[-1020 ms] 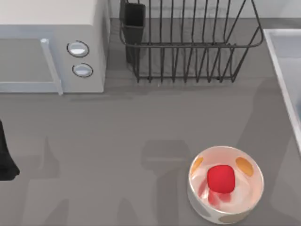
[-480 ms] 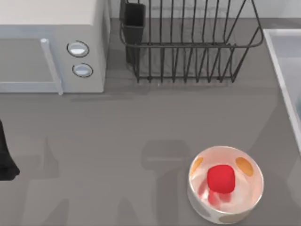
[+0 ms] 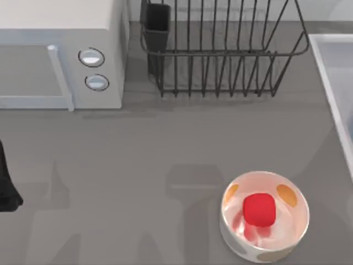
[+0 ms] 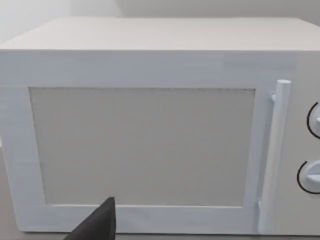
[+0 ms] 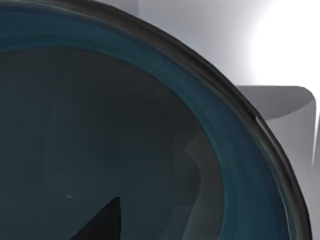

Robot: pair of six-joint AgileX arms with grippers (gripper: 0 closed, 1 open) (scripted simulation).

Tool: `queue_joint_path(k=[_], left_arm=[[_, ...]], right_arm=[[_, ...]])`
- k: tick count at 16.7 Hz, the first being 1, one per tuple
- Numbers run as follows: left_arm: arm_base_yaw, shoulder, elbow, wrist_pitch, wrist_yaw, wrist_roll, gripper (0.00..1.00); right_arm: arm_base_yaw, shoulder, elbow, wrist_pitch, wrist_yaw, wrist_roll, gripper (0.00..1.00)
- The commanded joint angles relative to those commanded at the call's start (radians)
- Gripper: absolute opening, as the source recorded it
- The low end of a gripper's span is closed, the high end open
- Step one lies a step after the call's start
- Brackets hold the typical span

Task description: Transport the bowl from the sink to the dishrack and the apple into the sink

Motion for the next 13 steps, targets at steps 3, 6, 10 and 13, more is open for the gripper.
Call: queue_joint_path(k=[3,6,10,13], left_arm=[[0.0,0.0,0.0,0.0,0.0,0.0,1.0],[0.0,0.0,0.0,0.0,0.0,0.0,1.0],[0.0,0.0,0.0,0.0,0.0,0.0,1.0],[0.0,0.0,0.0,0.0,0.0,0.0,1.0]], right_arm=[[0.0,0.0,0.0,0.0,0.0,0.0,0.7],[0.0,0.0,0.0,0.0,0.0,0.0,0.47],[0.0,0.0,0.0,0.0,0.0,0.0,0.17],[0.0,0.0,0.0,0.0,0.0,0.0,0.0]])
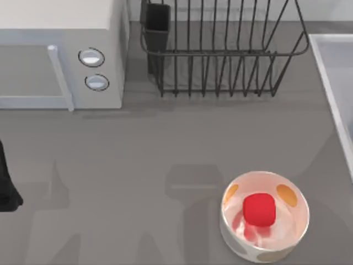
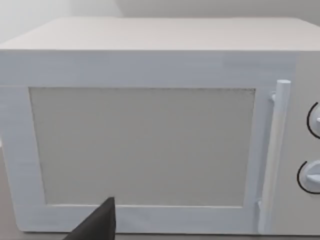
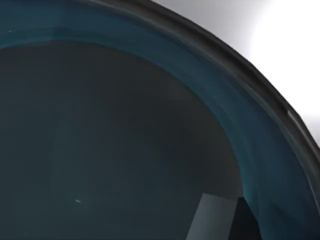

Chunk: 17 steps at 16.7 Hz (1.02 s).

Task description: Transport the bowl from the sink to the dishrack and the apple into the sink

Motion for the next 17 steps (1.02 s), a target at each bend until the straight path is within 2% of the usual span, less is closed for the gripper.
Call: queue_joint_path(k=[11,17], left_arm=[[0.0,0.0,0.0,0.0,0.0,0.0,1.0],[0.0,0.0,0.0,0.0,0.0,0.0,1.0]], right_arm=[[-0.011,-0.04,-0.021,-0.018,-0.002,-0.012,0.0],[-0.124,-0.367,-0.179,-0.19,-0.015,-0.137,0.0]])
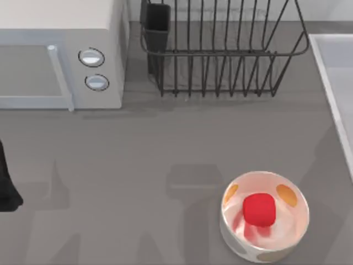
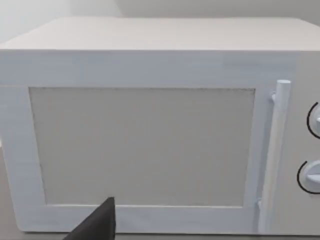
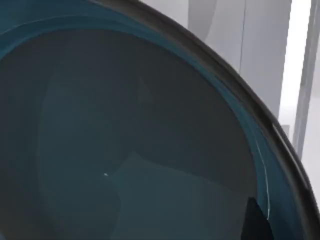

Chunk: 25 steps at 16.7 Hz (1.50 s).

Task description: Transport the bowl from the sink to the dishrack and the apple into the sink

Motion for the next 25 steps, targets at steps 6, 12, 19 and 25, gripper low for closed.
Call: queue_joint_path(k=[6,12,19,25], left_arm=[[0.0,0.0,0.0,0.0,0.0,0.0,1.0],[0.0,0.0,0.0,0.0,0.0,0.0,1.0],[0.0,0.0,0.0,0.0,0.0,0.0,1.0],[0.0,0.0,0.0,0.0,0.0,0.0,1.0]], right_arm=[[-0.165,-0.496,-0.233,-0.249,-0.018,-0.169,0.0],[-0.284,-0.8,-0.393,-0.42,-0.032,-0.286,0.0],[-0.278,-0.814,-0.397,-0.419,-0.026,-0.284,0.0],[-0.015,-0.788,-0.36,-0.152,0.128,-0.118,0.0]])
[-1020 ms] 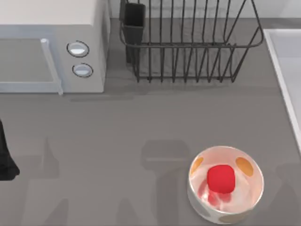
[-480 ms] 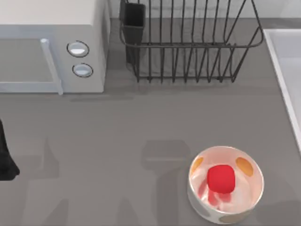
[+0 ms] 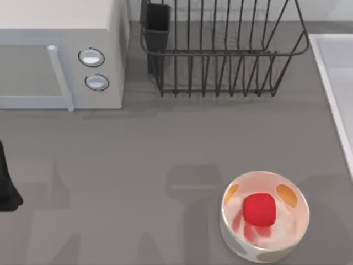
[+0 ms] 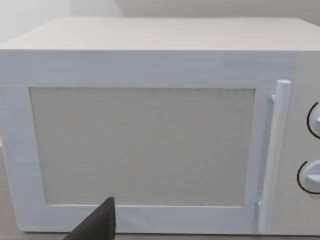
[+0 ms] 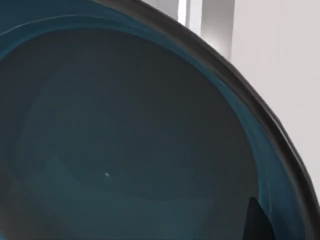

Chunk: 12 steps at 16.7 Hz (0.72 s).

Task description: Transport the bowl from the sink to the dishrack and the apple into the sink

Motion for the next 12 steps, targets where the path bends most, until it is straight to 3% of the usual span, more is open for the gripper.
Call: queue_joint_path(k=[12], left_arm=[[0.0,0.0,0.0,0.0,0.0,0.0,1.0]], right_arm=[[1.006,0.127,-0.025,0.973,0.534,0.49,0.0]])
